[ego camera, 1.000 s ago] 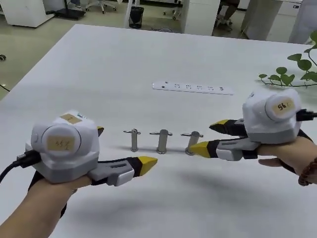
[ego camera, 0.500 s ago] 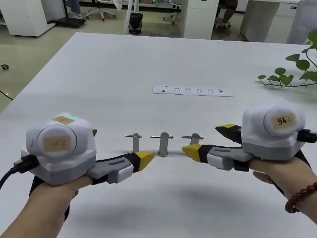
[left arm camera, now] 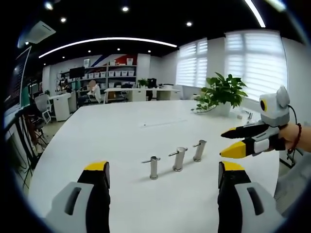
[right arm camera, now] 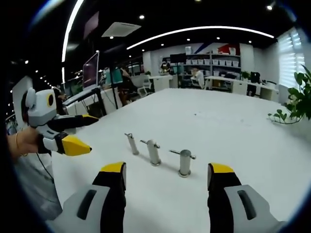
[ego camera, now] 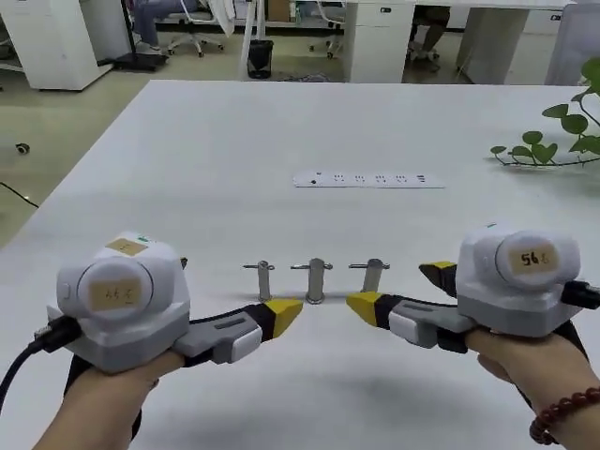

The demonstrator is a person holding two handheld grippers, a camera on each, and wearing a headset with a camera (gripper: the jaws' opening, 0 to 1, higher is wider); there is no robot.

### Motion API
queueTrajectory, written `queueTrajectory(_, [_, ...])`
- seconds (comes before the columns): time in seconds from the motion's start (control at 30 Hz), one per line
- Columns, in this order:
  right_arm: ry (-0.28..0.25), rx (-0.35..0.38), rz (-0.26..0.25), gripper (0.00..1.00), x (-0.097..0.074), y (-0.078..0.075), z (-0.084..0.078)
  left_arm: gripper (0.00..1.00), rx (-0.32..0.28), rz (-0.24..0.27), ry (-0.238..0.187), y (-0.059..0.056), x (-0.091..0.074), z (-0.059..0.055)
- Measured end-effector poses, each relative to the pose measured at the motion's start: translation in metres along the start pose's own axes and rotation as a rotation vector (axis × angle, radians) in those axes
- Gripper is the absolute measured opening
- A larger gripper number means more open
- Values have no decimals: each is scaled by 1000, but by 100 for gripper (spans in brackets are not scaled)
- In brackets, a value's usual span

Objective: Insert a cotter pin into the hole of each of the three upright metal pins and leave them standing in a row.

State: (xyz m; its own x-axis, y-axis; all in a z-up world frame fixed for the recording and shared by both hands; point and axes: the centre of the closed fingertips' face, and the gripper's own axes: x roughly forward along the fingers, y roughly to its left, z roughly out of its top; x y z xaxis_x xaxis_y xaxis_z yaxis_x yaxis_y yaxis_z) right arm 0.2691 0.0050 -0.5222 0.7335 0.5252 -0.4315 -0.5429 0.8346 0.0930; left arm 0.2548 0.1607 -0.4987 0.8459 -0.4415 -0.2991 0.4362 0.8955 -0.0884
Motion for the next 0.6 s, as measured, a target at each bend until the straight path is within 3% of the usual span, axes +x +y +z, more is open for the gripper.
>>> queueTrajectory(0.1, [-9, 20, 9, 66, -4, 7, 1, 96, 0, 5, -12, -1, -3, 2])
queueTrajectory(0.2, [-40, 57, 3, 67, -11, 9, 6, 99, 54, 3, 13, -4, -6, -1])
queueTrajectory(0.33, [-43, 24, -50, 69, -19, 5, 9, 99, 30, 6, 15, -5, -7, -2])
queueTrajectory(0.6, [-21, -1, -60, 71, -25, 6, 5, 98, 11, 39, 35, 0, -11, -5])
